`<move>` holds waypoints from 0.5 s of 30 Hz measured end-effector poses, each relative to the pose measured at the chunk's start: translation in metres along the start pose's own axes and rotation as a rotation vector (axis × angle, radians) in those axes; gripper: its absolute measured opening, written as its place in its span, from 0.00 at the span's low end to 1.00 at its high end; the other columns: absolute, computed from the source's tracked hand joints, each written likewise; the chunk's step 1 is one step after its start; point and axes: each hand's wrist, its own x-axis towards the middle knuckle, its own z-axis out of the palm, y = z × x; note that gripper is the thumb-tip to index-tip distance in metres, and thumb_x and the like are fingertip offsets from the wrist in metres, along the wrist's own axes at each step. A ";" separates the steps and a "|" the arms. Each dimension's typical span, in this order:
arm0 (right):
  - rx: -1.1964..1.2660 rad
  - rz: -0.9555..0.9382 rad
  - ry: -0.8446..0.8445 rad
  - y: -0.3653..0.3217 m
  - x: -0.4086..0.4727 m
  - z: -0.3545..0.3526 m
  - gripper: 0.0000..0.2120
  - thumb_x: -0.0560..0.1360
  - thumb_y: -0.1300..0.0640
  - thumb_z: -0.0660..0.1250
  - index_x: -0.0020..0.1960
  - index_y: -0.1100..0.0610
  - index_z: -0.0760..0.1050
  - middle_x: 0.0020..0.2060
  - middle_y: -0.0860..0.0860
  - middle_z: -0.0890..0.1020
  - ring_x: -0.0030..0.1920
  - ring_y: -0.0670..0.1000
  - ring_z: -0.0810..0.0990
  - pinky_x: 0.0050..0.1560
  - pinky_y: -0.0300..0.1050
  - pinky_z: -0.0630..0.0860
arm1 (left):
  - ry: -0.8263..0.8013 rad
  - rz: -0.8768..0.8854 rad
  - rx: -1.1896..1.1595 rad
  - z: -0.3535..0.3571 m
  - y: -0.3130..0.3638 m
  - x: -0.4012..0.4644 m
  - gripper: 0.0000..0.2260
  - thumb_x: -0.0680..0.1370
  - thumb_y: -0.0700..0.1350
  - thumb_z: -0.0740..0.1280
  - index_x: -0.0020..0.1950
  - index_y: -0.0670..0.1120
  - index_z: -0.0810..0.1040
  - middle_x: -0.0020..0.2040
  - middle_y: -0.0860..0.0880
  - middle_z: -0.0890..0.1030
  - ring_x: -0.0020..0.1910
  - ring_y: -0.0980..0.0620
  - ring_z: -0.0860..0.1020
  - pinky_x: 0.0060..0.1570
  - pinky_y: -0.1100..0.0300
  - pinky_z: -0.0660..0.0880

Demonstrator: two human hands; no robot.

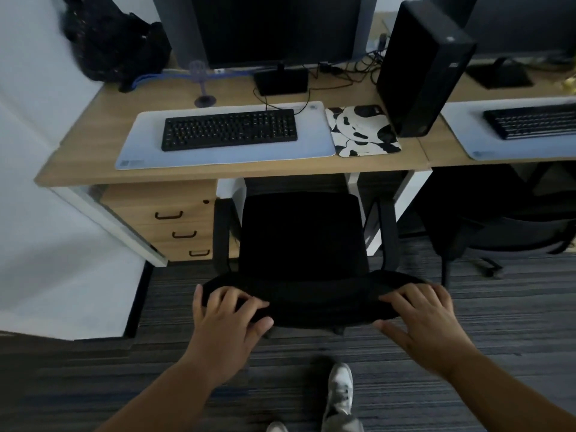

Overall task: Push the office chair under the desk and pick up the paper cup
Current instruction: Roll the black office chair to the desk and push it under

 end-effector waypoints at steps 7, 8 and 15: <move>0.043 -0.040 -0.042 0.032 0.059 -0.008 0.31 0.77 0.28 0.51 0.63 0.47 0.80 0.53 0.46 0.80 0.61 0.53 0.77 0.74 0.61 0.60 | -0.040 -0.066 0.034 -0.011 0.007 0.053 0.33 0.75 0.73 0.34 0.66 0.67 0.72 0.62 0.59 0.72 0.73 0.49 0.64 0.74 0.40 0.35; 0.050 -0.046 -0.038 0.038 0.068 -0.009 0.32 0.77 0.28 0.50 0.63 0.47 0.80 0.53 0.46 0.80 0.61 0.54 0.77 0.74 0.61 0.60 | -0.038 -0.069 0.039 -0.013 0.009 0.062 0.34 0.75 0.73 0.33 0.66 0.67 0.72 0.62 0.59 0.72 0.74 0.49 0.64 0.74 0.39 0.35; 0.084 -0.065 -0.020 0.061 0.109 -0.009 0.31 0.77 0.28 0.53 0.62 0.48 0.80 0.52 0.48 0.80 0.58 0.55 0.77 0.73 0.60 0.59 | -0.038 -0.102 0.073 -0.016 0.013 0.104 0.29 0.77 0.72 0.39 0.63 0.68 0.74 0.55 0.62 0.71 0.69 0.48 0.68 0.75 0.39 0.43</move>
